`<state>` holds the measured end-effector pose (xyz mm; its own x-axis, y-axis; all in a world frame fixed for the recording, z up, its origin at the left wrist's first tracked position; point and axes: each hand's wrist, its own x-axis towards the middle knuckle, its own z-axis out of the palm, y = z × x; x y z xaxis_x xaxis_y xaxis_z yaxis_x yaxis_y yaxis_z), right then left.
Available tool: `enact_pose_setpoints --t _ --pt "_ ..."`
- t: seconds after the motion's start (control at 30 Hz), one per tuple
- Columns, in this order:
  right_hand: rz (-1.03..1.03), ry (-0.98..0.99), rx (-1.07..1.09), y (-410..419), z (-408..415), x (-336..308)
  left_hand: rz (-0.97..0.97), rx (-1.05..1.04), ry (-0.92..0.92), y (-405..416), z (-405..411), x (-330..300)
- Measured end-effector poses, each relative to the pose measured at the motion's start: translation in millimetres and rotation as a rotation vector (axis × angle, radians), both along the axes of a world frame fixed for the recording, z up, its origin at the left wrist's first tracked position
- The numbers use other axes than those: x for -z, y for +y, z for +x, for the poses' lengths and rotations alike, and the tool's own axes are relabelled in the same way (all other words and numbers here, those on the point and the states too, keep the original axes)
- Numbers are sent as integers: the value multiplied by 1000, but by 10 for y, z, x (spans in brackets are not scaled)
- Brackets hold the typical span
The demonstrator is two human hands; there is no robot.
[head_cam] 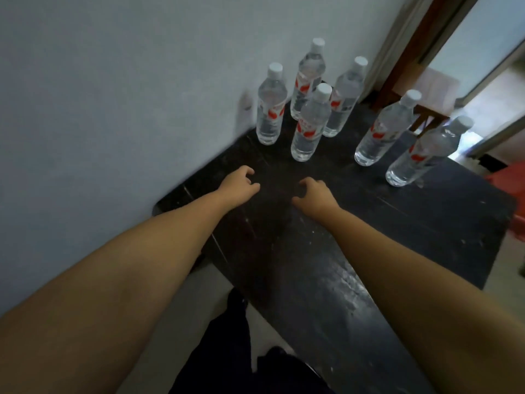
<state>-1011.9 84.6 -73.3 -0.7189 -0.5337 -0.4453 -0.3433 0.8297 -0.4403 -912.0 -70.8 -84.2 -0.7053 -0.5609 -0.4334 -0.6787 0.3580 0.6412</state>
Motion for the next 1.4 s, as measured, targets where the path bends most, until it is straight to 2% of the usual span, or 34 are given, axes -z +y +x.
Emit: enact_pose_setpoints --t 0.4,0.73,1.0,1.4 --pt "57 94 -352 775 797 -164 -161 -103 -38 1065 1139 -182" --pt "126 168 -506 858 1197 -273 -177 -188 -40 1254 1684 -243" --pt "142 198 -691 341 1892 -365 -165 -294 -25 1047 2600 -303" --pt "204 222 -1162 -524 3834 -217 -68 -703 -95 978 4712 -245"
